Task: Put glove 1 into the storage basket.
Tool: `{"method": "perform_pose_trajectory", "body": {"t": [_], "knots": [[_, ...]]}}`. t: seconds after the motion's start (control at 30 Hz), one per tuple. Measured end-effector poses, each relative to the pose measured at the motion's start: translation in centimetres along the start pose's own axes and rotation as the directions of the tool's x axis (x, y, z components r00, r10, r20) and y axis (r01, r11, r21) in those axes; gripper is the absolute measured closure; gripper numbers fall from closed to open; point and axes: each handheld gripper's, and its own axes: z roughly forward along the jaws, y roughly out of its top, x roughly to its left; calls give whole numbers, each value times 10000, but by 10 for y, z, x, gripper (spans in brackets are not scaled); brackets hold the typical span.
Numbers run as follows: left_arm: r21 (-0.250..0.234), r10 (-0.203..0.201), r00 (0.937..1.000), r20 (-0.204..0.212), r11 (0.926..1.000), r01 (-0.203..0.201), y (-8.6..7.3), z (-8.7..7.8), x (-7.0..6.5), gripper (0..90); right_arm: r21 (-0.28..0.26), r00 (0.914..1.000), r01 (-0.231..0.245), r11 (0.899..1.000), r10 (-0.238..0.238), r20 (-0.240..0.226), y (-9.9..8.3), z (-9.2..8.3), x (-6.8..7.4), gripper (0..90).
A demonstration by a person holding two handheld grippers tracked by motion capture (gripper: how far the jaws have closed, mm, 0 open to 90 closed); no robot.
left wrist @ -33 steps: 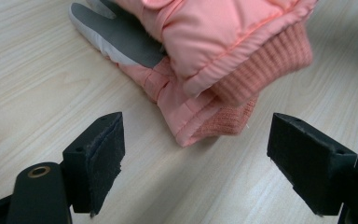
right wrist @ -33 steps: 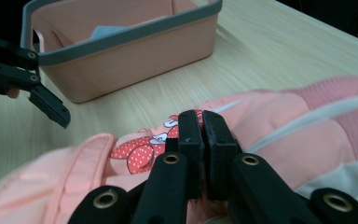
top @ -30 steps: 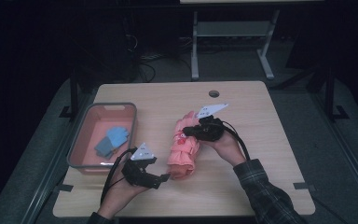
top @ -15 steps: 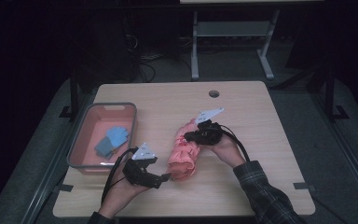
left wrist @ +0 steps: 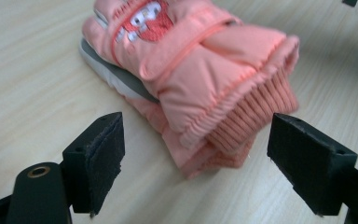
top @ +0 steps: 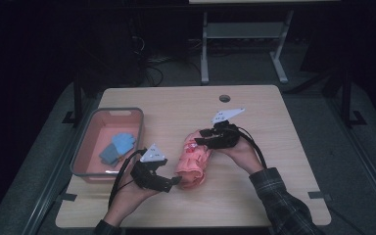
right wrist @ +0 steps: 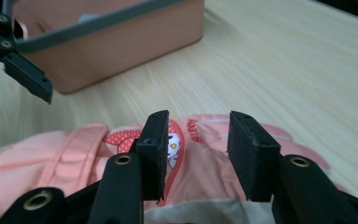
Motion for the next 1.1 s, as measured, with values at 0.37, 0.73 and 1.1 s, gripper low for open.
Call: {"method": "perform_pose_trajectory", "body": {"t": [0.37,0.73,1.1], "knots": [[-211,-203,9997,-159,9996,200,27,1,20,187,292,9988,10,9996,-24,496,-4,-24,-5,900],[-37,-728,9973,-30,9973,728,52,32,38,170,893,9967,180,9958,-249,776,-24,-40,-4,900],[108,-682,9973,269,9976,679,74,57,41,139,1365,9932,-614,9887,470,1065,-73,-66,-8,640]]}}
